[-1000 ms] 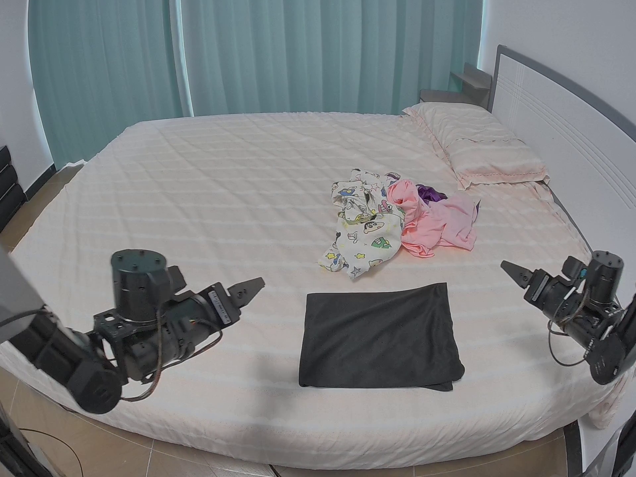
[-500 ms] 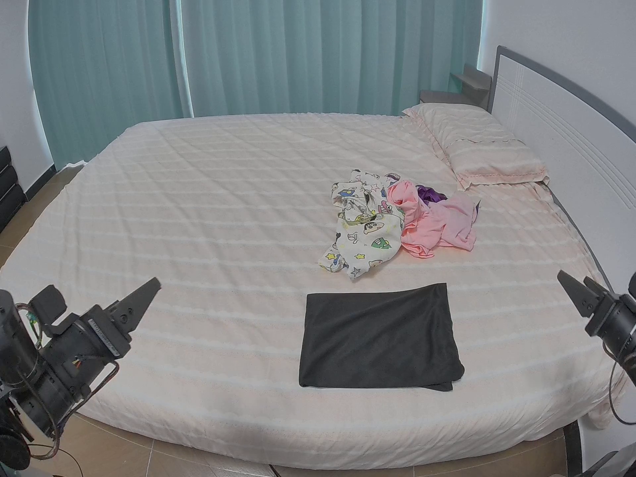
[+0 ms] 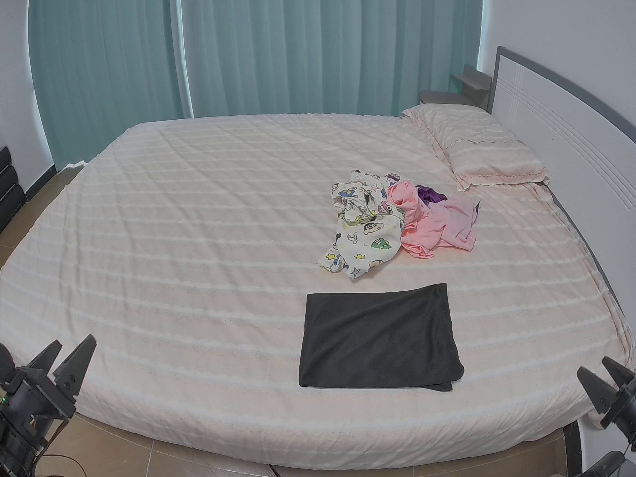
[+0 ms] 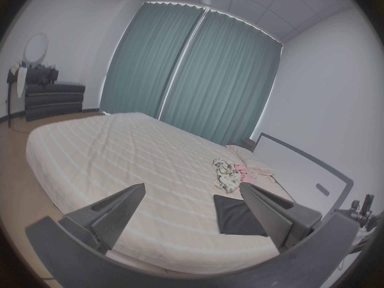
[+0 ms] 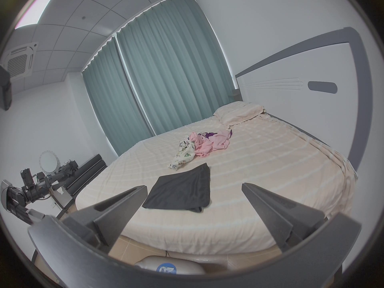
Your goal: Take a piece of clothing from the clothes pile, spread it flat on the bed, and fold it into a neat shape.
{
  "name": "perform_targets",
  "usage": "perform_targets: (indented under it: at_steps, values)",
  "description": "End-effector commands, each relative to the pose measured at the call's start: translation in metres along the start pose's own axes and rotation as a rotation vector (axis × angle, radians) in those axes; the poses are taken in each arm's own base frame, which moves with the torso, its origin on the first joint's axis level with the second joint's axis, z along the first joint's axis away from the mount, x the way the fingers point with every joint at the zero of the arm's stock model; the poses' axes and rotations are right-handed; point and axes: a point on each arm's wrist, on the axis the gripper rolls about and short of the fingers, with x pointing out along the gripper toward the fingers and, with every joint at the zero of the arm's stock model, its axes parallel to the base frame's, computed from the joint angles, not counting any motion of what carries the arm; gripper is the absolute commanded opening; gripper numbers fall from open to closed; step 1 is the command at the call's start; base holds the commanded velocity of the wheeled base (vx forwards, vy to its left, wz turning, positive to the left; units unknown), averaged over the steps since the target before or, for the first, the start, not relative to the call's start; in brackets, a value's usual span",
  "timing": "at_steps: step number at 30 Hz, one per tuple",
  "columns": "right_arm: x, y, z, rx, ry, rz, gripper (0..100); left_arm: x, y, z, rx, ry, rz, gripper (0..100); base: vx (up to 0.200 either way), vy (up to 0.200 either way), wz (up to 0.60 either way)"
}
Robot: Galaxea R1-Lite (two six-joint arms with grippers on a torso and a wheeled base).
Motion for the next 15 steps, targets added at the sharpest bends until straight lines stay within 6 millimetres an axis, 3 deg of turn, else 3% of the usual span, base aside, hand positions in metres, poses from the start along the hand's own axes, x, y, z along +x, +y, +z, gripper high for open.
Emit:
perform_targets:
  at_steps: [1,5,10,15]
  values:
    - [-0.042,-0.002,-0.025,-0.03,-0.145,0.052,100,-0.045,0.026,-0.009,0.092,-0.161,0.058,100,0.0,0.0,0.0]
    - [-0.044,-0.003,-0.029,-0.05,-0.152,0.048,100,-0.052,0.03,-0.013,0.143,-0.189,0.101,100,0.0,0.0,0.0]
    - [-0.046,-0.007,-0.045,-0.21,-0.208,0.029,100,-0.062,0.036,-0.021,0.198,-0.212,0.157,100,0.0,0.0,0.0]
    - [-0.047,-0.006,-0.045,-0.267,-0.227,0.03,100,-0.068,0.039,-0.028,0.234,-0.229,0.208,100,0.0,0.0,0.0]
